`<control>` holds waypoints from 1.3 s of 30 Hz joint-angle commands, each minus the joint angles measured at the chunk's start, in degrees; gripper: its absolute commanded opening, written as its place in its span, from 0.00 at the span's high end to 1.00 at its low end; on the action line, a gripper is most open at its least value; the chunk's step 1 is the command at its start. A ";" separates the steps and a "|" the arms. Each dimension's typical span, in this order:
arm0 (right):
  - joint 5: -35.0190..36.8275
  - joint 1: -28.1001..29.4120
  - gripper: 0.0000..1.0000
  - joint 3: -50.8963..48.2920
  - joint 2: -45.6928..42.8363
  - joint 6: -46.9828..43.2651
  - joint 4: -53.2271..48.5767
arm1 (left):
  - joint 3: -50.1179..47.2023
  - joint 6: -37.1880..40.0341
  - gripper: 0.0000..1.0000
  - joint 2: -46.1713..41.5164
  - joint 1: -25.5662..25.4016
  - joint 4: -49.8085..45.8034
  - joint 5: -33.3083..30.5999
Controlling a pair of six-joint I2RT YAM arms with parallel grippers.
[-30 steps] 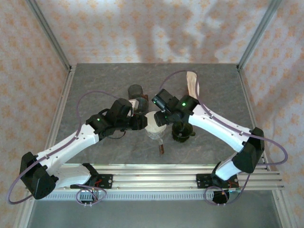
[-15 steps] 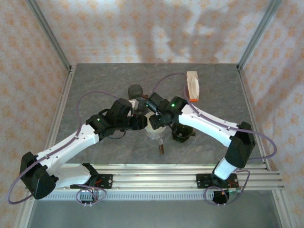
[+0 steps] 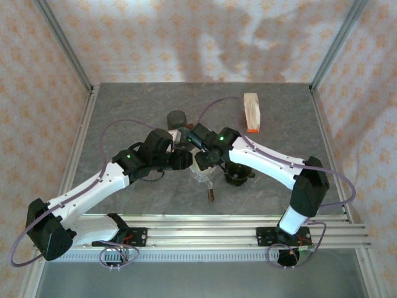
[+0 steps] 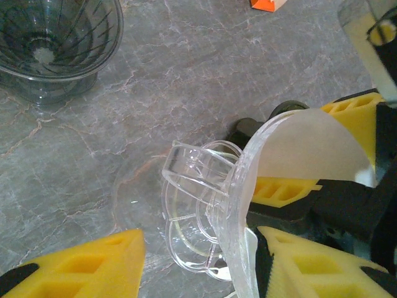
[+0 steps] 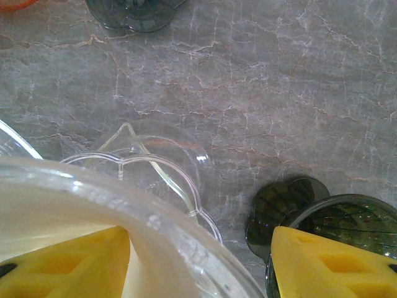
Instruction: Place the coffee filter in the dripper
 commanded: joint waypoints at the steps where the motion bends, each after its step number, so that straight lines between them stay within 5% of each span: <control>1: 1.82 -0.19 0.38 -1.40 0.73 1.13 0.63 | -0.64 -0.25 0.50 0.19 -0.61 1.33 0.73; 11: 1.63 -0.20 0.39 -2.76 0.99 1.41 1.47 | -1.30 -1.11 0.47 -0.46 -0.76 1.88 0.67; 19: 1.59 -0.15 0.39 -3.00 0.72 1.57 1.73 | -2.26 -2.49 0.24 -3.47 -0.70 5.58 -1.20; 27: 1.36 -0.15 0.39 -3.21 0.63 1.48 1.96 | -1.47 -1.83 0.35 0.32 -0.70 5.29 -1.30; 39: 1.29 -0.15 0.39 -3.07 0.45 1.29 2.09 | -1.85 -2.53 0.67 0.79 -0.70 5.11 -0.89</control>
